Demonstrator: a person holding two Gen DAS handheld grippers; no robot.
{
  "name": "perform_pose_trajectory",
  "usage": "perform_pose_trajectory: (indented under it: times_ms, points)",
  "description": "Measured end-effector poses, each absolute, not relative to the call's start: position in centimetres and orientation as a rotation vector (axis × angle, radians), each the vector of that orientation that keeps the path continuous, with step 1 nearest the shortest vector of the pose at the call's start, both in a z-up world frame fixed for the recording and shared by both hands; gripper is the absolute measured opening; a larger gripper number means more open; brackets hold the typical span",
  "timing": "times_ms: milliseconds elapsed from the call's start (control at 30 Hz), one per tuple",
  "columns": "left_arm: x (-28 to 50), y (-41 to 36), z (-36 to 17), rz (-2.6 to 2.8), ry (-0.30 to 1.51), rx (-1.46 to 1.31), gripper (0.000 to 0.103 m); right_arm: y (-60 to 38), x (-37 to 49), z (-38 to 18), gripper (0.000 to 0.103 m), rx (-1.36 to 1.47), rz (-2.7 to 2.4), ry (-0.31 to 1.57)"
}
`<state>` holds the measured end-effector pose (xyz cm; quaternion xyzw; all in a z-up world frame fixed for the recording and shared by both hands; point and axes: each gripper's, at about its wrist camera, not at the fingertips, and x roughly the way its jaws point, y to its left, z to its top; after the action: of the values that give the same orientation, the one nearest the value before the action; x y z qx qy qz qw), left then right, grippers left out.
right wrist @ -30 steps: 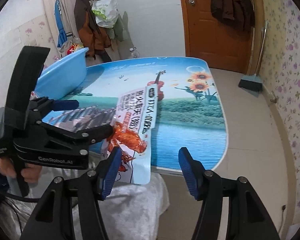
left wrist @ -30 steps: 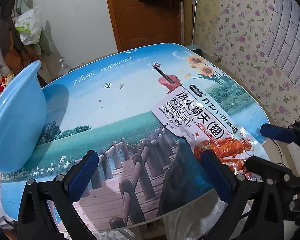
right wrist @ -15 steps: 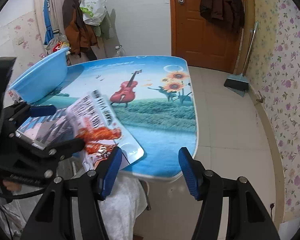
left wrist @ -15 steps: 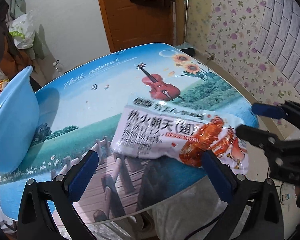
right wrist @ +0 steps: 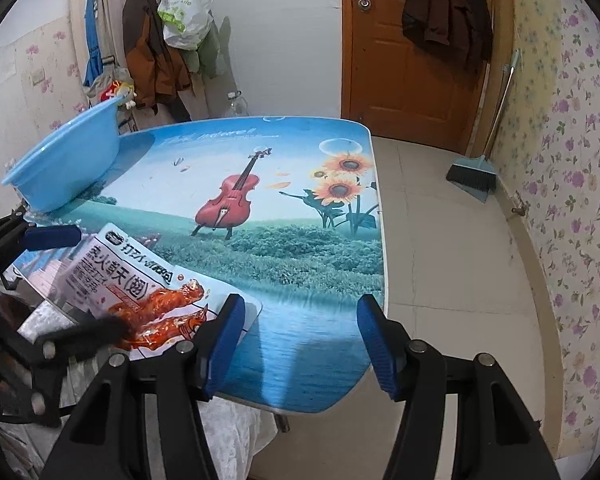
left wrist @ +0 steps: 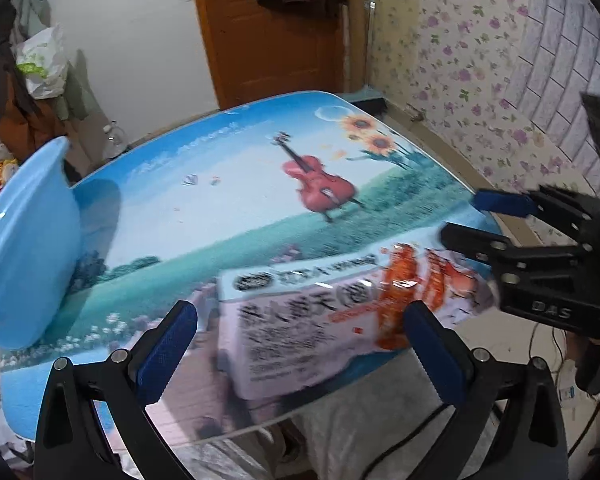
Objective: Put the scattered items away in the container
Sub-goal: 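Slide the snack packet across the mat toward the left gripper with the right gripper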
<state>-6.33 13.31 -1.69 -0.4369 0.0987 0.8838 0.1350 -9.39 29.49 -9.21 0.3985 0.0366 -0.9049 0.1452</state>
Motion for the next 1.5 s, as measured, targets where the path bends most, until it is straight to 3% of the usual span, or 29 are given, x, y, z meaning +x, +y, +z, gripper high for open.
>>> perform_pose_trajectory:
  times_ms: [200,467,1500]
  points:
    - [-7.5,10.4,-1.6,2.637,0.243,-1.302,0.103,30.7,-8.6,-8.7,0.06,1.124,-2.596,-0.049]
    - [-8.2,8.4,-2.2,2.705,0.249,-1.33,0.103,31.9,-7.4,-7.8,0.06,1.044,-2.414,-0.456]
    - [-7.3,8.3,-3.2,2.673,0.23,-1.323,0.103,28.9,-10.9,-9.6,0.062,1.083,-2.297,-0.453]
